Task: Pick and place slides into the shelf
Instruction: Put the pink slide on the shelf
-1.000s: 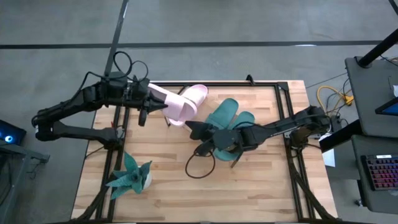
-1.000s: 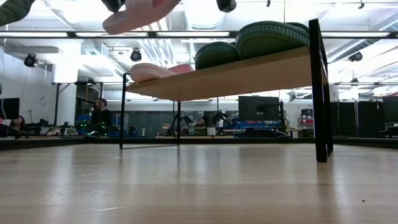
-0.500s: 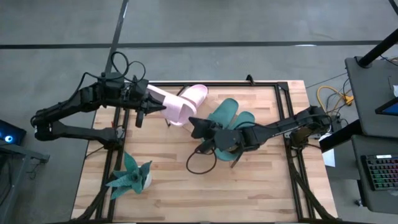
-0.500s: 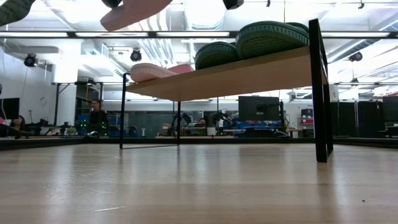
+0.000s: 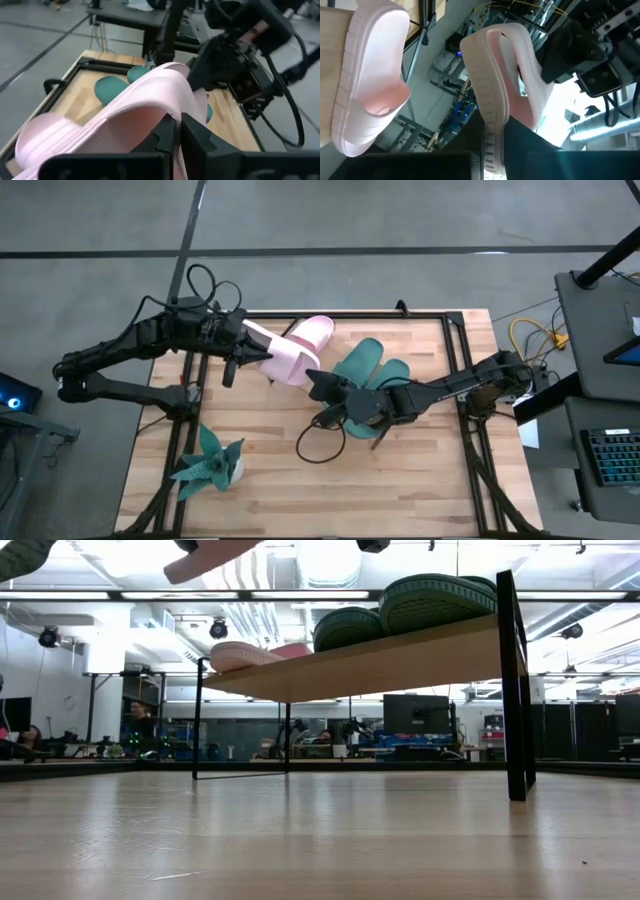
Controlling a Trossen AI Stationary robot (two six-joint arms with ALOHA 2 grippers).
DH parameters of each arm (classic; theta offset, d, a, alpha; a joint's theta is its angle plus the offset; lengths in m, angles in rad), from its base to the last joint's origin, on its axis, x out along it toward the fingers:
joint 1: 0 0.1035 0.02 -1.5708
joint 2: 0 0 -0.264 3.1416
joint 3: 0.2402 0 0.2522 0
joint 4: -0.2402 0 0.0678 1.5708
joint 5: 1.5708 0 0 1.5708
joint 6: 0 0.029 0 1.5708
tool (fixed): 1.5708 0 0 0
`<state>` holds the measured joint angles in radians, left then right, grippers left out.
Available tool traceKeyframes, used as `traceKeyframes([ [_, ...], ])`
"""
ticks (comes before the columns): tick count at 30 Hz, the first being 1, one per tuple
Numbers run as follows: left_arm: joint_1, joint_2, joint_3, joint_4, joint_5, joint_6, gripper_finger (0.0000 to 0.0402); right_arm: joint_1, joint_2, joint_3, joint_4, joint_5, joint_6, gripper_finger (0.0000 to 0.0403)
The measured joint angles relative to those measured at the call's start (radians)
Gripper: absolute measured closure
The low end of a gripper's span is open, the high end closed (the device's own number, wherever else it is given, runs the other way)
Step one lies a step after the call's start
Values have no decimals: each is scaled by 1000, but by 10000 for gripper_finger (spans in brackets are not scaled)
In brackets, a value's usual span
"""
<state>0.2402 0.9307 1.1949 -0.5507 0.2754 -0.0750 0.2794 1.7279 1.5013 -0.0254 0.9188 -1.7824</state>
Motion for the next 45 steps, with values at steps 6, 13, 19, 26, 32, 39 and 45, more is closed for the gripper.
traceKeyframes([
  [6, -2, -28, -7, 17, 32, 229, 379, 16, -35, 0, -62, 1, 138, 377],
  [13, -1, -102, -11, 66, 31, 453, 350, 89, -158, 0, -330, 26, 493, 379],
  [19, -11, -152, -42, 102, 143, 650, 347, 136, -289, 0, -527, -83, 850, 379],
  [26, -55, -177, -140, 217, 194, 888, 347, 165, -454, -28, -553, -186, 994, 379],
  [32, -60, -185, -257, 436, 192, 1034, 347, 167, -555, -42, -547, -342, 1057, 382],
  [39, -60, -150, -353, 650, 169, 1159, 316, 168, -565, -45, -544, -406, 1083, 382],
  [45, -59, -119, -351, 656, 139, 1159, 215, 167, -547, -45, -527, -401, 1076, 382],
])
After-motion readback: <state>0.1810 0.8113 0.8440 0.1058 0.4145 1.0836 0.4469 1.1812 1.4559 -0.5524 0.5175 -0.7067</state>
